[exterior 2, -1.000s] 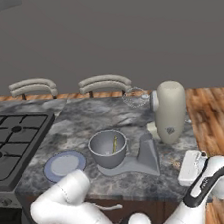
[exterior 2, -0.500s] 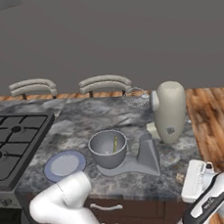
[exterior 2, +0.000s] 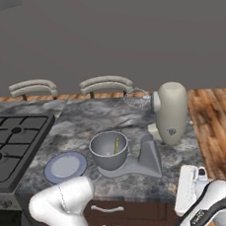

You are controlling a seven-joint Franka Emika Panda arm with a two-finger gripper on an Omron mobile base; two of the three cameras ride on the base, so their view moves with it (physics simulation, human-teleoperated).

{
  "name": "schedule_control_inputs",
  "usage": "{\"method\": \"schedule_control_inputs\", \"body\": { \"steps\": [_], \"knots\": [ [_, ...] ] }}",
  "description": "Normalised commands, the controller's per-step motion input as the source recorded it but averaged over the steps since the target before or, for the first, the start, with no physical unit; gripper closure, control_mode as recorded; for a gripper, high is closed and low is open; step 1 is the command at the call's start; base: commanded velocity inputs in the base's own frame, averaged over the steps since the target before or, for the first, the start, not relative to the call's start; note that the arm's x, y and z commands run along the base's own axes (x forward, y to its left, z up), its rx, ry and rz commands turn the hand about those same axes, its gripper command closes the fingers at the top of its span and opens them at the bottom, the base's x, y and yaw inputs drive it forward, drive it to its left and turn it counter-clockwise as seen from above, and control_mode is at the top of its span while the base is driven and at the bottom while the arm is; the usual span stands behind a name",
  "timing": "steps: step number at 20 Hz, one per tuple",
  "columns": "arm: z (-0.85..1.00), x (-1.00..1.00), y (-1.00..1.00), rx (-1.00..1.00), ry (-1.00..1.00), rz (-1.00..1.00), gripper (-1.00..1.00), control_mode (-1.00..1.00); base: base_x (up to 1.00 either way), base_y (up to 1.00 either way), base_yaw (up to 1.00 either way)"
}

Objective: Add butter and sugar cubes to the stand mixer bowl and then turn on the stand mixer to begin making frosting.

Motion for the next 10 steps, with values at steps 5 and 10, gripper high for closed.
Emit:
{"method": "schedule_control_inputs", "body": {
  "steps": [5,10],
  "knots": [
    [0.71,-0.3,0.94,-0.25,-0.12,0.0,1.0,-1.0,0.0,0.0,0.0],
    [0.72,-0.24,0.9,-0.29,-0.13,0.0,1.0,-1.0,0.0,0.0,0.0]
  ]
}}
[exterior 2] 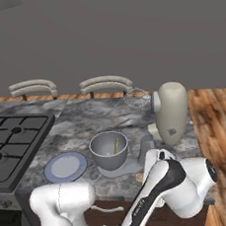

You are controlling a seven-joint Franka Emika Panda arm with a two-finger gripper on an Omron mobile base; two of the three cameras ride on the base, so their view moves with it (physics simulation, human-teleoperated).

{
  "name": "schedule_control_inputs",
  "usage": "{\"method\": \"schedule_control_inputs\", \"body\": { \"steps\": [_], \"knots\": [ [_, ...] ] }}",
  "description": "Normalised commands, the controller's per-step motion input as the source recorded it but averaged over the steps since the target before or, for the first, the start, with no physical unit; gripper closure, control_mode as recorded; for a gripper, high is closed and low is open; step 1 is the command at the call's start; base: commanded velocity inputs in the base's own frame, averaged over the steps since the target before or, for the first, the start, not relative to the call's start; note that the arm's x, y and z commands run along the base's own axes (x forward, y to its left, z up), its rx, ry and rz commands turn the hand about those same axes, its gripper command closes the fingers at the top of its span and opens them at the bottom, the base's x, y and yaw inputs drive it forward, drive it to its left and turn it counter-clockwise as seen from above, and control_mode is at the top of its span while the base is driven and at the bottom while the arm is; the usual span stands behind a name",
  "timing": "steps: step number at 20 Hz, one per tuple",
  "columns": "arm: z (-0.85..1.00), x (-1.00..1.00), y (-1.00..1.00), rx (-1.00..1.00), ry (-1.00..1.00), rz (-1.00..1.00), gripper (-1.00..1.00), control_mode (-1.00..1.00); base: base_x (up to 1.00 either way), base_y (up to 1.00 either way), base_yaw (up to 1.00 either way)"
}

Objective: Add butter and sugar cubes to the stand mixer bowl and then turn on the stand mixer to begin making frosting.

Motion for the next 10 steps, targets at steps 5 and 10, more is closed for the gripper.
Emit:
{"method": "schedule_control_inputs", "body": {
  "steps": [5,10],
  "knots": [
    [0.65,-0.02,0.72,-0.28,-0.11,0.0,1.0,-1.0,0.0,0.0,0.0],
    [0.55,0.01,0.58,-0.29,-0.07,0.0,1.0,-1.0,0.0,0.0,0.0]
  ]
}}
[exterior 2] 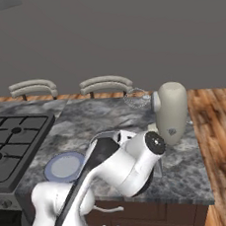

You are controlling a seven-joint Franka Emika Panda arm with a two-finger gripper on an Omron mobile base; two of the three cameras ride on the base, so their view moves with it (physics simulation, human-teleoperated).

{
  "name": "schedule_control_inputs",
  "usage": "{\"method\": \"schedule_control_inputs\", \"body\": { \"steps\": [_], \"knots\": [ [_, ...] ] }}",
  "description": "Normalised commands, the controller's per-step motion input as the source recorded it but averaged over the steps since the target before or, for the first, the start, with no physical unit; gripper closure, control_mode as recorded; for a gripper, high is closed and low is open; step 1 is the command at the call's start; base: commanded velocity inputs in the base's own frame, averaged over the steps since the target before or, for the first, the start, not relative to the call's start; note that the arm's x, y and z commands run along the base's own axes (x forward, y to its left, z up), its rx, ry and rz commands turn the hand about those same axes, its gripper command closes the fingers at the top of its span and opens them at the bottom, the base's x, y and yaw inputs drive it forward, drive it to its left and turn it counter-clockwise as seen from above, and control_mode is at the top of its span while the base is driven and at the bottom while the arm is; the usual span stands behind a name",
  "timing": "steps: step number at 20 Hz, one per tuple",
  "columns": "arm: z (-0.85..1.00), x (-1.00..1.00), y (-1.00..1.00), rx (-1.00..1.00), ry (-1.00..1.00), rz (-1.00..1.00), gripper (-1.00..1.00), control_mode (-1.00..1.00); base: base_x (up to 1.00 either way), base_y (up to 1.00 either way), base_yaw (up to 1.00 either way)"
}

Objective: Add butter and sugar cubes to the stand mixer bowl and then turn on the stand mixer to begin making frosting.

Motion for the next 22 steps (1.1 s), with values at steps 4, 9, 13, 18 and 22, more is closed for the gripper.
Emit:
{"method": "schedule_control_inputs", "body": {
  "steps": [4,9,13,18,22],
  "knots": [
    [0.4,0.06,0.5,-0.3,-0.02,0.0,1.0,-1.0,0.0,0.0,0.0],
    [0.28,0.1,0.49,-0.27,-0.01,0.0,1.0,-1.0,0.0,0.0,0.0],
    [0.18,0.33,0.35,-0.23,-0.01,0.0,1.0,-1.0,0.0,0.0,0.0],
    [-0.03,0.59,0.07,-0.18,0.0,0.0,1.0,-1.0,0.0,0.0,0.0],
    [-0.33,0.7,0.0,-0.13,0.0,0.0,1.0,-1.0,0.0,0.0,0.0]
  ]
}}
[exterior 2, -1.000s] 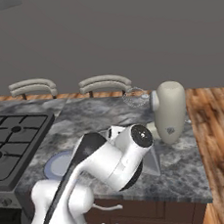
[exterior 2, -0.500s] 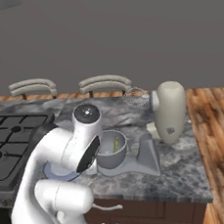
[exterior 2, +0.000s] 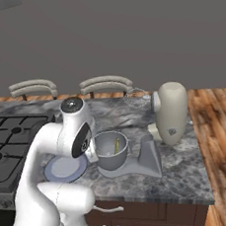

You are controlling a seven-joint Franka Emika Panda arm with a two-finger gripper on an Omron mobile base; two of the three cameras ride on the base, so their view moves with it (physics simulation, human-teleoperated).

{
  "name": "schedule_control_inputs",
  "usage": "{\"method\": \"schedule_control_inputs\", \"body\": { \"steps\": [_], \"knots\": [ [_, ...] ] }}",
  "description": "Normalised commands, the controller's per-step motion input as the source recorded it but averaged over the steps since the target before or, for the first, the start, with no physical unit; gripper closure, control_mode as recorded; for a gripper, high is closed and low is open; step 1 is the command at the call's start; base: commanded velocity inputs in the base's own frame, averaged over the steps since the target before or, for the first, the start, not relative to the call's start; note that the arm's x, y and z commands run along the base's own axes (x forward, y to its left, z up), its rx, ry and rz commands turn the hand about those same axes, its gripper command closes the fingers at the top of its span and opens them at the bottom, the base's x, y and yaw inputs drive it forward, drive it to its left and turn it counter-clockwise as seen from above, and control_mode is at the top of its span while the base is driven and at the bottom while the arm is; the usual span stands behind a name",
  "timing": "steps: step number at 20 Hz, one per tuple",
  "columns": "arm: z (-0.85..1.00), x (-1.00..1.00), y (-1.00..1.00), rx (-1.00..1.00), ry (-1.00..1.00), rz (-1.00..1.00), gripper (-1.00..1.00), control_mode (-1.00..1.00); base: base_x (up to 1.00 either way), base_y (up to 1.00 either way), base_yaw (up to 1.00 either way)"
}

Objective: Add butter and sugar cubes to the stand mixer bowl and then turn on the stand mixer to begin making frosting.

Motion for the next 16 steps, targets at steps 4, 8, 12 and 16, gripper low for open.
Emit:
{"method": "schedule_control_inputs", "body": {
  "steps": [4,8,12,16],
  "knots": [
    [-0.41,0.41,0.0,-0.04,0.0,0.0,1.0,-1.0,0.0,0.0,0.0],
    [-0.29,0.38,0.0,-0.09,0.14,0.0,1.0,-1.0,0.0,0.0,0.0],
    [-0.25,0.48,0.0,-0.12,0.19,0.0,1.0,-1.0,0.0,0.0,0.0],
    [-0.25,0.57,0.0,-0.11,0.19,0.0,1.0,-1.0,0.0,0.0,0.0]
  ]
}}
